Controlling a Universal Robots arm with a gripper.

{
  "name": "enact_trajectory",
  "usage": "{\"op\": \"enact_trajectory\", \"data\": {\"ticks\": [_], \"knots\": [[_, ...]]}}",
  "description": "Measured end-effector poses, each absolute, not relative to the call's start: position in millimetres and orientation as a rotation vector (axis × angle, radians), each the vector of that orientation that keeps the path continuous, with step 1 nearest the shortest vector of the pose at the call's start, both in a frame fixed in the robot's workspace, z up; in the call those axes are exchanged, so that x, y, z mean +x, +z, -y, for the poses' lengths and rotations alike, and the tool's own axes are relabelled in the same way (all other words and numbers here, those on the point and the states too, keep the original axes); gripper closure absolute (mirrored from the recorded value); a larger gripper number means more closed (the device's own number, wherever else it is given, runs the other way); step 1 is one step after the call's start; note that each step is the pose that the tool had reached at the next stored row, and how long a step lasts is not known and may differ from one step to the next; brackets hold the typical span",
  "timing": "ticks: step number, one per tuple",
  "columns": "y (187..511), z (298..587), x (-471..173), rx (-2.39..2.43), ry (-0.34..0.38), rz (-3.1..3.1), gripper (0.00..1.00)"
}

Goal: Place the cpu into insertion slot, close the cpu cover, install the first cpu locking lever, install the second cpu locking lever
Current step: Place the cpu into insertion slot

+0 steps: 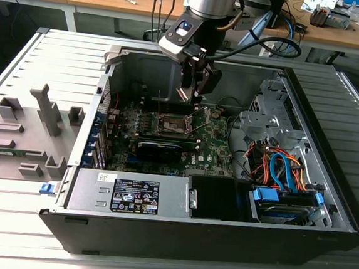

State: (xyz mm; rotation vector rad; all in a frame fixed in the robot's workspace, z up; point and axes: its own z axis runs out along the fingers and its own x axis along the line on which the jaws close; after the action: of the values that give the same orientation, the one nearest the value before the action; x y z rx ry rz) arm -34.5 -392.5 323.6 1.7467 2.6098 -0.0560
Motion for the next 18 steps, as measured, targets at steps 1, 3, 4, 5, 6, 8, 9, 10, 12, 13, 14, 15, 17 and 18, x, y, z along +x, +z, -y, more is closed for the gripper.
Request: {"op": "enact_trajectory", "data": {"ticks": [1,3,4,5,6,8,9,10,12,13,14,15,17,18], "knots": [[323.6,392.5,-34.5,1.75,-0.056,-2.607,0.45],[323.6,392.5,-34.5,1.755,-0.056,-2.604,0.45],[323.5,392.5,-34.5,1.761,-0.056,-2.601,0.45],[323.5,392.5,-34.5,1.766,-0.056,-2.597,0.45],[323.4,392.5,-34.5,1.768,-0.056,-2.596,0.45],[323.4,392.5,-34.5,1.772,-0.056,-2.593,0.45],[323.4,392.5,-34.5,1.775,-0.056,-2.591,0.45],[323.4,392.5,-34.5,1.781,-0.056,-2.587,0.45],[323.4,392.5,-34.5,1.785,-0.056,-2.585,0.45],[323.3,392.5,-34.5,1.787,-0.056,-2.583,0.45],[323.3,392.5,-34.5,1.791,-0.056,-2.58,0.45],[323.3,392.5,-34.5,1.794,-0.056,-2.578,0.45],[323.3,392.5,-34.5,1.797,-0.056,-2.576,0.45],[323.2,392.5,-34.5,1.802,-0.056,-2.573,0.45]]}}
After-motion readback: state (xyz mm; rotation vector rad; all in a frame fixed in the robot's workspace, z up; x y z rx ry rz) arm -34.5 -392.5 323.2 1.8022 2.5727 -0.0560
